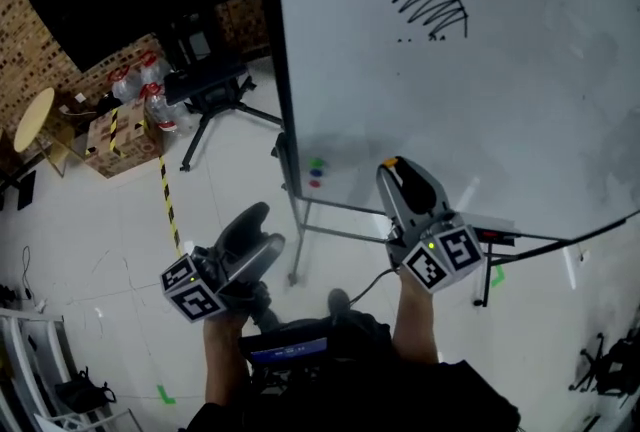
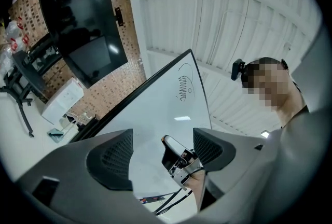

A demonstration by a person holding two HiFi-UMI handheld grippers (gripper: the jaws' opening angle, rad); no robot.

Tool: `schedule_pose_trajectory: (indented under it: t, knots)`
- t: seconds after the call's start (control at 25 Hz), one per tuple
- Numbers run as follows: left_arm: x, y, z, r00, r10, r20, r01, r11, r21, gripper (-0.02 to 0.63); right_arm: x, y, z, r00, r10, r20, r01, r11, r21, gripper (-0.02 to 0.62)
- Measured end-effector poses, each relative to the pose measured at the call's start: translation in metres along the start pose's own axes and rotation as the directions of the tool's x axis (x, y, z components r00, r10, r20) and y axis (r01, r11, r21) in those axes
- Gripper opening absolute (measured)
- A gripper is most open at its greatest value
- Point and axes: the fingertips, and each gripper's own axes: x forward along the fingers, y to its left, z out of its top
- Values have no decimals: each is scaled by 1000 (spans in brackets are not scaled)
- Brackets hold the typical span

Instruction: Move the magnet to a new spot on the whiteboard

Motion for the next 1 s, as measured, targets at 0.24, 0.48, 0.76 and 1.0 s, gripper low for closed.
schedule_pose_trajectory:
  t: [0.24, 0.48, 0.76, 1.0]
  knots:
    - [-50, 12, 44, 997, -65, -33, 64, 997, -34, 354, 10, 48, -7, 993, -120, -1, 120, 993, -17, 149]
    - [-88, 18, 60, 987, -138, -84, 131, 988, -85, 354, 7, 93, -21, 975, -222, -13, 221, 974, -38, 149]
    - [-111, 27, 62, 979, -183, -96, 167, 974, -152, 354, 5, 123, -41, 958, -279, -69, 275, 959, -71, 149]
    - [-91, 30, 59, 976, -193, -104, 176, 972, -156, 354, 10, 105, -43, 953, -293, -76, 287, 955, -76, 149]
